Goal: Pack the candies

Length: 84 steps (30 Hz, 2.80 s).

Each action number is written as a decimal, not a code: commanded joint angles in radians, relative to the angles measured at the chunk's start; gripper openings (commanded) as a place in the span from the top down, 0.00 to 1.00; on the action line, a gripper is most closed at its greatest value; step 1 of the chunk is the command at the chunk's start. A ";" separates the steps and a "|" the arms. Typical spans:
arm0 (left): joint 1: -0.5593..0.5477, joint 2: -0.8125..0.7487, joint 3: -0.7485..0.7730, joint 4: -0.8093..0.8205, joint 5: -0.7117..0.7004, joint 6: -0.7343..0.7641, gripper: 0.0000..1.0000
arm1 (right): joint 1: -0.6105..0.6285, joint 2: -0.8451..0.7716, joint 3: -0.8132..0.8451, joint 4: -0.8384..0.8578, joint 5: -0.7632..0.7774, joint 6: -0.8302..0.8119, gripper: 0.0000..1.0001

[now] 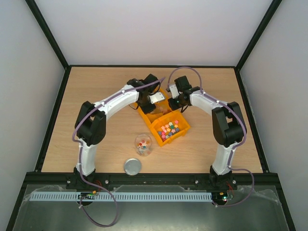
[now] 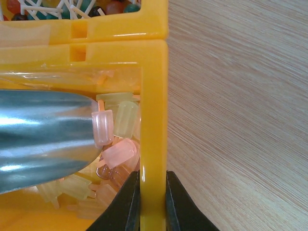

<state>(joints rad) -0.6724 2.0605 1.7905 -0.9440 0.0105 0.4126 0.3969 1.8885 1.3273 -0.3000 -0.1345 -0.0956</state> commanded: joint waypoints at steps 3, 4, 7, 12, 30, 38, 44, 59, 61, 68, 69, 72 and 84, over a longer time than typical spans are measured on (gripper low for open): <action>0.026 0.019 -0.157 0.151 0.099 -0.047 0.98 | 0.008 -0.049 -0.016 0.063 -0.107 -0.015 0.99; 0.033 0.017 -0.177 0.179 0.111 -0.054 0.98 | 0.009 -0.049 -0.018 0.065 -0.111 -0.016 0.99; 0.040 0.006 -0.223 0.257 0.143 -0.075 0.98 | 0.008 -0.049 -0.023 0.067 -0.128 -0.018 0.99; 0.041 -0.011 -0.285 0.367 0.170 -0.100 0.98 | 0.009 -0.053 -0.034 0.075 -0.171 -0.021 0.99; 0.013 -0.110 -0.407 0.515 0.188 0.052 0.98 | 0.008 -0.042 -0.038 0.075 -0.143 -0.030 0.99; 0.000 -0.139 -0.459 0.564 0.338 0.046 0.98 | 0.008 -0.039 -0.037 0.075 -0.143 -0.027 0.99; 0.006 -0.175 -0.476 0.563 0.362 0.117 0.98 | 0.008 -0.037 -0.038 0.073 -0.124 -0.027 0.99; 0.096 -0.168 -0.619 0.818 0.489 -0.093 0.98 | 0.007 -0.031 -0.033 0.067 -0.099 -0.016 0.99; 0.114 -0.194 -0.664 0.887 0.508 -0.095 0.98 | 0.004 -0.033 -0.036 0.067 -0.098 -0.013 0.99; 0.138 -0.247 -0.754 1.037 0.557 -0.129 0.98 | -0.023 -0.026 -0.027 0.057 -0.133 -0.006 0.99; 0.142 -0.254 -0.767 1.052 0.558 -0.131 0.98 | -0.025 -0.026 -0.027 0.055 -0.136 -0.008 0.98; 0.156 -0.266 -0.792 1.079 0.559 -0.137 0.98 | -0.031 -0.028 -0.028 0.050 -0.139 -0.017 0.99; 0.213 -0.340 -0.898 1.213 0.615 -0.251 0.98 | -0.049 -0.036 -0.024 0.022 -0.136 -0.051 0.99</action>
<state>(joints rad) -0.4698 1.7641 0.9165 0.1749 0.5648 0.2043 0.3588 1.8809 1.2915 -0.2478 -0.2443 -0.1242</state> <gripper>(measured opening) 0.059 0.087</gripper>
